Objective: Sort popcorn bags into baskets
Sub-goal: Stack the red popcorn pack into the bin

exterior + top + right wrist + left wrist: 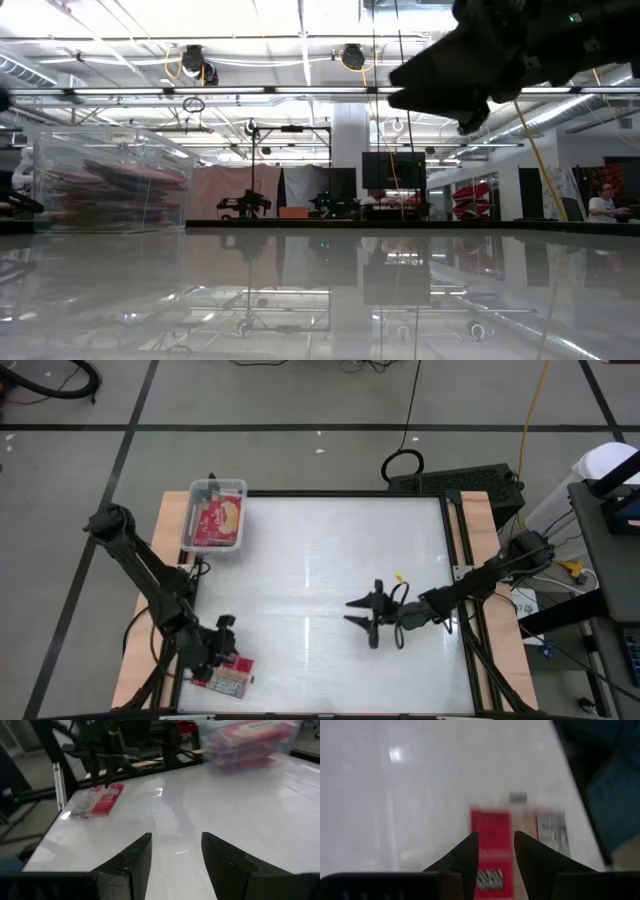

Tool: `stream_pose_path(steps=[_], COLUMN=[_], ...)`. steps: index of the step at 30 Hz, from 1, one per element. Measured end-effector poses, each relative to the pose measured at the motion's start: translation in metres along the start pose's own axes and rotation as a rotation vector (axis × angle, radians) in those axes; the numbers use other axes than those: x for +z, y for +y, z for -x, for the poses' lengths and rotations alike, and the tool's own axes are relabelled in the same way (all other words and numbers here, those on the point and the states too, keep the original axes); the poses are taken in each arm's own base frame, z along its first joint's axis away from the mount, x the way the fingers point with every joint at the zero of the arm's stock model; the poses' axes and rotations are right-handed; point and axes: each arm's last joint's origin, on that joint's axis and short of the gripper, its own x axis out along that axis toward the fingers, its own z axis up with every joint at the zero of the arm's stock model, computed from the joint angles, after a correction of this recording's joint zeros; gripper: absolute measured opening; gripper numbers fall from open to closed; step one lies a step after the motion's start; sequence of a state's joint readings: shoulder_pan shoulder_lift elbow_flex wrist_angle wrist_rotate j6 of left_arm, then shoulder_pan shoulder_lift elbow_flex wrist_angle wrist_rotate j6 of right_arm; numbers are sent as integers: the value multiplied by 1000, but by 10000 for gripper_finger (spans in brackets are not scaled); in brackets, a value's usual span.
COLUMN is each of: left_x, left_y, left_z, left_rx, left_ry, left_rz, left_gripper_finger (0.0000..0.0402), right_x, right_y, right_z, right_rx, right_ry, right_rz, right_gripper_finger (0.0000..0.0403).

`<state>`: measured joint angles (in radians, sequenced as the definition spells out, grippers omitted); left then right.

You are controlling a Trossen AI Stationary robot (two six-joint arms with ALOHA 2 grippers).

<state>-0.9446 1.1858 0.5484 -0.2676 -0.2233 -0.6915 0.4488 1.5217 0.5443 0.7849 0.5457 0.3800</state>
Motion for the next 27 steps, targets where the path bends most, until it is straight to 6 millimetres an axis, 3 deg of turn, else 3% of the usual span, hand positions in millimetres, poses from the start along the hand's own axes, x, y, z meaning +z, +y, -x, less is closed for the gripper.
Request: stream_pose_path(steps=[7, 14, 21, 27], left_x=[-22, -11, 9, 16], left_y=[-5, 6, 34, 31], left_z=[-35, -54, -56, -41], left_rx=[70, 262, 532, 339], left_ry=[161, -32, -221, -133], left_rz=[24, -8, 58, 74], left_gripper_finger=[127, 127, 126, 126], right_x=[12, 14, 14, 14], right_y=[18, 18, 18, 18], right_z=[-19, -20, -20, -20], right_rx=[105, 105, 104, 103], right_ry=[-1, -3, -5, -3], right_rz=[96, 85, 84, 75], right_gripper_finger=[167, 167, 167, 167])
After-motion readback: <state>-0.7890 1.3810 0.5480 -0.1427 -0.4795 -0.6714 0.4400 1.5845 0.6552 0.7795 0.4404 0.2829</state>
